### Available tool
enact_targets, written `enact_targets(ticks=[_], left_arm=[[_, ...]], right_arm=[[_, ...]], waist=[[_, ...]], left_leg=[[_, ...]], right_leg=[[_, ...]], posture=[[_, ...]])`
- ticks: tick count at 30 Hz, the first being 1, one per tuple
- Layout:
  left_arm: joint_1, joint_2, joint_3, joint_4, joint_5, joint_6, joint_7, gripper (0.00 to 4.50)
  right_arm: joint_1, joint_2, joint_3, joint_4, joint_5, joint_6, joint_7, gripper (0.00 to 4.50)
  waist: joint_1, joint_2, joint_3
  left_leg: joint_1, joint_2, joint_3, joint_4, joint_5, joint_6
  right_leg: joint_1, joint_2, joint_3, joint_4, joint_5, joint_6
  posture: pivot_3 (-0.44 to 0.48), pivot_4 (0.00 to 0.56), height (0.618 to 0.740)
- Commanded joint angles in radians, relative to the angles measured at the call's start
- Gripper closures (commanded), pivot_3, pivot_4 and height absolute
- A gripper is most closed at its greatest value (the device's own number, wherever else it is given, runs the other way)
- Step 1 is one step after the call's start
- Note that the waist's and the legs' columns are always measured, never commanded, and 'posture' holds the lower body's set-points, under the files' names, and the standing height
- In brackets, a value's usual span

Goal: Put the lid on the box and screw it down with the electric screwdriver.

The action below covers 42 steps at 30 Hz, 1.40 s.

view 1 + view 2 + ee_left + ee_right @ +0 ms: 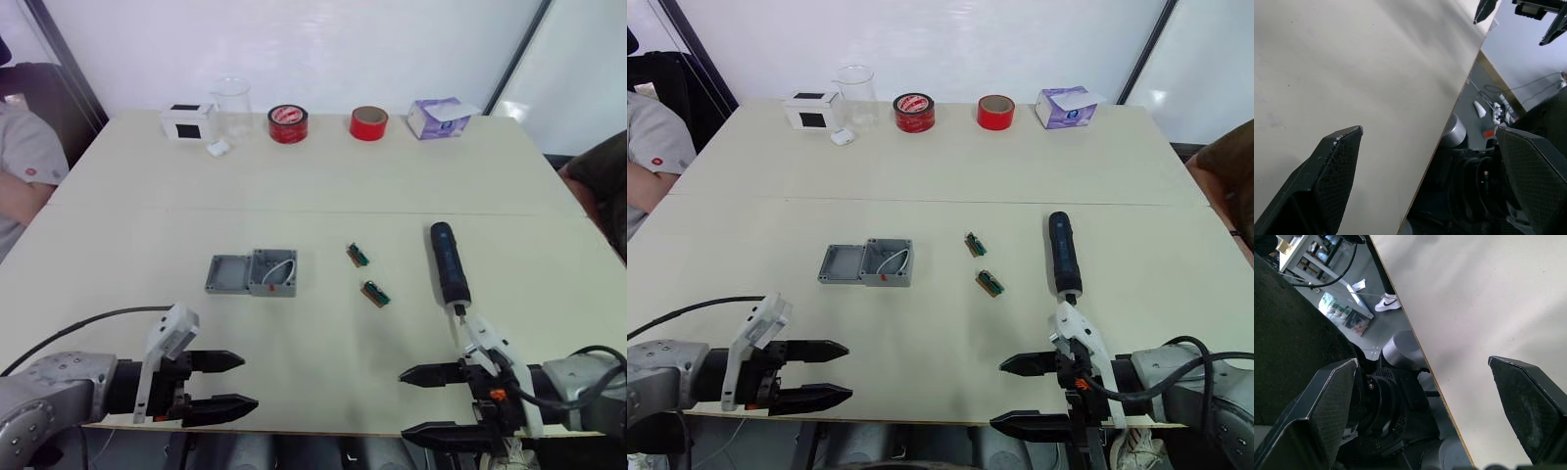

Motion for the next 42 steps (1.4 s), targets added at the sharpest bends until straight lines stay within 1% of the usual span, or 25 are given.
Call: enact_targets(ticks=[1, 8, 11, 14, 18, 20, 22, 23, 25, 27, 29, 31, 32, 34, 37, 39, 42], left_arm=[[-0.001, -0.003, 0.022, -0.012, -0.019, -0.007, 0.003, 0.06], [-0.015, 0.000, 0.018, 0.002, -0.029, 0.006, 0.011, 0.06], [-0.032, 0.000, 0.001, 0.007, -0.016, 0.006, 0.025, 0.06], [-0.047, -0.004, -0.006, 0.012, -0.030, 0.009, 0.028, 0.06], [-0.050, -0.028, -0.011, 0.014, -0.005, 0.001, 0.076, 0.06], [-0.077, -0.061, -0.011, 0.017, 0.021, -0.006, 0.150, 0.06], [-0.120, -0.066, 0.002, 0.048, -0.027, 0.048, 0.201, 0.06], [-0.154, -0.046, 0.004, 0.071, -0.036, 0.079, 0.209, 0.06], [-0.265, -0.004, 0.001, 0.140, -0.024, 0.095, 0.193, 0.06], [-0.407, 0.054, -0.051, 0.203, 0.052, 0.046, 0.121, 0.06], [-0.562, 0.133, -0.184, 0.246, 0.192, -0.051, -0.004, 0.06], [-0.681, 0.177, -0.305, 0.282, 0.303, -0.139, -0.129, 0.06], [-0.751, 0.183, -0.370, 0.307, 0.366, -0.193, -0.193, 0.06], [-0.900, 0.175, -0.512, 0.364, 0.498, -0.290, -0.325, 0.06], [-1.042, 0.131, -0.665, 0.453, 0.663, -0.441, -0.483, 0.06], [-1.097, 0.089, -0.725, 0.499, 0.731, -0.513, -0.549, 0.06], [-1.145, 0.017, -0.787, 0.570, 0.819, -0.572, -0.589, 0.06]], right_arm=[[-0.005, 0.001, 0.007, -0.008, 0.011, -0.011, 0.010, 0.00], [-0.016, 0.005, 0.026, -0.008, -0.012, -0.012, -0.027, 0.00], [-0.031, 0.029, 0.020, 0.012, 0.012, -0.013, -0.041, 0.00], [-0.046, 0.054, 0.009, 0.030, 0.027, -0.016, -0.055, 0.00], [-0.088, 0.076, -0.007, 0.028, 0.077, 0.007, -0.124, 0.00], [-0.131, 0.092, -0.023, 0.026, 0.146, 0.030, -0.219, 0.00], [-0.165, 0.101, -0.039, 0.023, 0.224, 0.044, -0.310, 0.00], [-0.185, 0.114, -0.045, 0.015, 0.253, 0.033, -0.344, 0.00], [-0.240, 0.137, -0.049, -0.005, 0.284, -0.001, -0.404, 0.00], [-0.304, 0.128, -0.031, -0.011, 0.294, -0.003, -0.447, 0.00], [-0.381, 0.117, 0.001, -0.009, 0.278, 0.001, -0.476, 0.00], [-0.440, 0.111, 0.039, -0.011, 0.244, 0.001, -0.489, 0.00], [-0.469, 0.103, 0.067, -0.015, 0.211, 0.002, -0.489, 0.00], [-0.513, 0.077, 0.139, -0.028, 0.107, -0.002, -0.480, 0.00], [-0.540, 0.058, 0.235, -0.046, -0.019, -0.024, -0.459, 0.00], [-0.541, 0.072, 0.277, -0.048, -0.076, -0.041, -0.459, 0.00], [-0.533, 0.103, 0.332, -0.056, -0.150, -0.062, -0.468, 0.00]], waist=[[0.000, 0.000, 0.000], [0.000, 0.000, 0.000], [0.000, 0.000, 0.000], [0.000, 0.000, 0.000], [-0.001, 0.000, -0.001], [-0.002, 0.000, -0.001], [-0.001, -0.001, -0.001], [0.001, -0.001, -0.001], [0.002, -0.001, -0.001], [0.005, -0.001, -0.001], [0.006, -0.001, 0.000], [0.003, -0.001, -0.001], [0.002, -0.001, -0.001], [0.001, -0.001, -0.001], [0.001, -0.001, -0.001], [0.001, -0.001, -0.001], [0.000, -0.001, -0.001]], left_leg=[[0.000, 0.000, 0.000, 0.000, 0.000, 0.000], [0.000, 0.000, 0.000, 0.000, 0.000, 0.000], [0.000, 0.000, 0.000, 0.000, 0.000, 0.000], [0.000, 0.000, 0.000, 0.000, 0.000, 0.000], [0.000, 0.000, 0.000, 0.000, 0.000, 0.000], [0.000, 0.000, 0.000, 0.000, 0.000, 0.000], [0.000, 0.000, 0.000, 0.000, 0.000, 0.000], [0.000, 0.000, -0.001, 0.001, 0.000, 0.000], [0.001, 0.000, -0.001, 0.001, 0.000, 0.000], [0.001, -0.001, -0.002, 0.001, 0.000, 0.000], [0.001, -0.003, -0.002, 0.002, 0.000, 0.000], [0.001, -0.004, -0.001, 0.002, 0.000, 0.000], [0.000, -0.005, 0.000, 0.001, 0.000, 0.000], [-0.001, -0.006, 0.002, 0.000, 0.000, 0.000], [-0.003, -0.007, 0.004, 0.000, 0.000, 0.000], [-0.003, -0.007, 0.004, 0.001, -0.001, 0.002], [-0.004, -0.007, 0.004, 0.001, -0.001, 0.002]], right_leg=[[0.000, 0.000, 0.000, 0.000, 0.000, 0.000], [0.000, 0.000, 0.000, 0.000, 0.000, 0.000], [0.000, 0.000, 0.000, 0.000, 0.000, 0.000], [0.000, 0.001, 0.000, 0.000, 0.000, 0.000], [0.001, 0.000, 0.000, 0.000, 0.000, 0.000], [0.001, 0.001, 0.000, 0.001, 0.000, 0.000], [0.001, 0.001, 0.000, 0.001, 0.000, 0.000], [0.001, 0.001, 0.000, 0.002, 0.000, 0.000], [0.001, 0.001, 0.000, 0.002, 0.000, 0.000], [0.001, 0.001, 0.000, 0.002, 0.000, 0.000], [0.001, 0.002, 0.000, 0.002, 0.000, 0.000], [0.001, 0.001, 0.000, 0.002, 0.001, 0.000], [0.001, 0.001, 0.000, 0.000, 0.001, 0.000], [0.000, 0.000, 0.001, -0.001, 0.000, 0.000], [-0.001, 0.000, 0.001, 0.000, 0.000, 0.000], [-0.001, 0.000, 0.002, 0.000, 0.000, 0.000], [-0.002, 0.000, 0.002, 0.000, 0.000, 0.001]], posture=[[0.000, 0.150, 0.740], [0.000, 0.150, 0.740], [0.000, 0.150, 0.740], [0.000, 0.150, 0.740], [0.000, 0.150, 0.740], [0.000, 0.150, 0.740], [0.000, 0.150, 0.740], [0.000, 0.150, 0.740], [0.000, 0.150, 0.740], [0.000, 0.150, 0.740], [0.000, 0.150, 0.740], [0.000, 0.150, 0.740], [0.000, 0.150, 0.740], [0.000, 0.150, 0.740], [0.000, 0.150, 0.740], [0.000, 0.150, 0.740], [0.000, 0.150, 0.740]])
